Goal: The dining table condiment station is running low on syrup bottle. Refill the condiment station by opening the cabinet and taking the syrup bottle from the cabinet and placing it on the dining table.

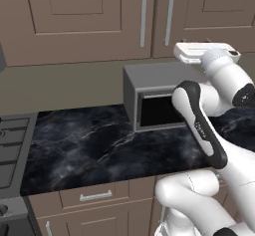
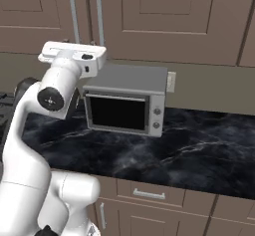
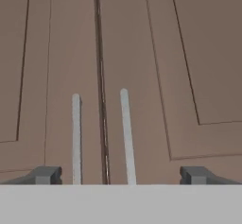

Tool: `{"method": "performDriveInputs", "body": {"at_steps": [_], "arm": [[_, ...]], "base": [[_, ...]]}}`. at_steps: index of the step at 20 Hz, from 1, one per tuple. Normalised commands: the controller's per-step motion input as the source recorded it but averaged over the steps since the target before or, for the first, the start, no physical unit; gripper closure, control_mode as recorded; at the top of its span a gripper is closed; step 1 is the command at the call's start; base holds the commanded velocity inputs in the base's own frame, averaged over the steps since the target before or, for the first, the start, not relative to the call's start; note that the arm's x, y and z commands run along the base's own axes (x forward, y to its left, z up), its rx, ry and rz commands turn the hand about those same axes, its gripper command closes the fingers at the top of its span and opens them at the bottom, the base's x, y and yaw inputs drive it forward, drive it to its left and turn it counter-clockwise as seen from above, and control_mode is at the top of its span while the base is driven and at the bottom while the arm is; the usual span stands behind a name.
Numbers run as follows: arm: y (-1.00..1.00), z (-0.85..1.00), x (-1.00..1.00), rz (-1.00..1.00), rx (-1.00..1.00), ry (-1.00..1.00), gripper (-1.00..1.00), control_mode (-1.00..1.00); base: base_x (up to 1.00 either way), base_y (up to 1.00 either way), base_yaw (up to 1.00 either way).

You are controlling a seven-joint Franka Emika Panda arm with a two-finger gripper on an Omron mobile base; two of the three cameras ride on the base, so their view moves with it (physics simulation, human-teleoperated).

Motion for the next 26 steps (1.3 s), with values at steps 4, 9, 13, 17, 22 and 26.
{"method": "performDriveInputs", "body": {"at_steps": [4,9,13,17,22,26], "arm": [[0.24,0.15,0.51,-0.03,0.00,0.00,-1.00,-1.00],[-0.02,0.07,0.36,-0.01,0.00,0.04,-1.00,-1.00],[0.00,0.07,0.55,0.00,0.00,0.10,-1.00,-1.00],[-0.03,0.09,0.56,0.00,0.00,0.12,-1.00,-1.00],[-0.01,0.01,0.56,0.00,0.00,0.07,-1.00,-1.00],[-0.03,0.00,0.53,0.00,0.00,0.00,-1.00,-1.00]], "base": [[0.00,0.00,0.00],[0.00,0.00,0.00],[0.00,0.00,0.00],[0.00,0.00,0.00],[0.00,0.00,0.00],[0.00,0.00,0.00]]}}
